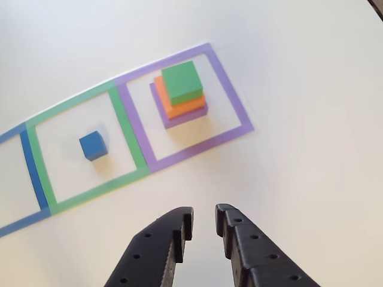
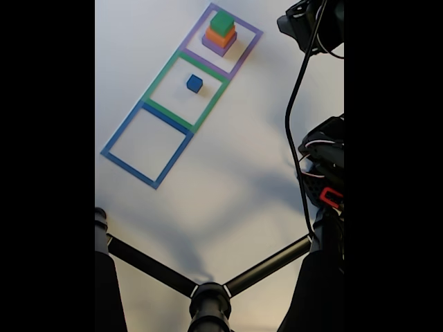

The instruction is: Tower of hanoi

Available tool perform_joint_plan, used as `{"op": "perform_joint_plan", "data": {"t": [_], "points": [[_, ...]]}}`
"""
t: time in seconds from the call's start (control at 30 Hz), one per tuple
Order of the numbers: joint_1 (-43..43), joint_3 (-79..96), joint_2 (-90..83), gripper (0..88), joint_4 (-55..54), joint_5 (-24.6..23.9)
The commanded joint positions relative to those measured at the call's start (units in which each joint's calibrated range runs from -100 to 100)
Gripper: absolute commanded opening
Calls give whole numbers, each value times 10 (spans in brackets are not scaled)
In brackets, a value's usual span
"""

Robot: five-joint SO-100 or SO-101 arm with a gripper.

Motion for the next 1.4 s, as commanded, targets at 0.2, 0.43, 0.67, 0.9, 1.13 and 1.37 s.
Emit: {"op": "perform_joint_plan", "data": {"t": [0.2, 0.43, 0.67, 0.9, 1.13, 1.37], "points": [[56, -41, 29, 92, 14, 0], [71, 82, 30, 156, -121, 0], [75, 220, 21, 261, -283, 0], [74, 418, 7, 313, -521, 0], [67, 572, 20, 366, -748, 0], [58, 605, 85, 401, -886, 0]]}}
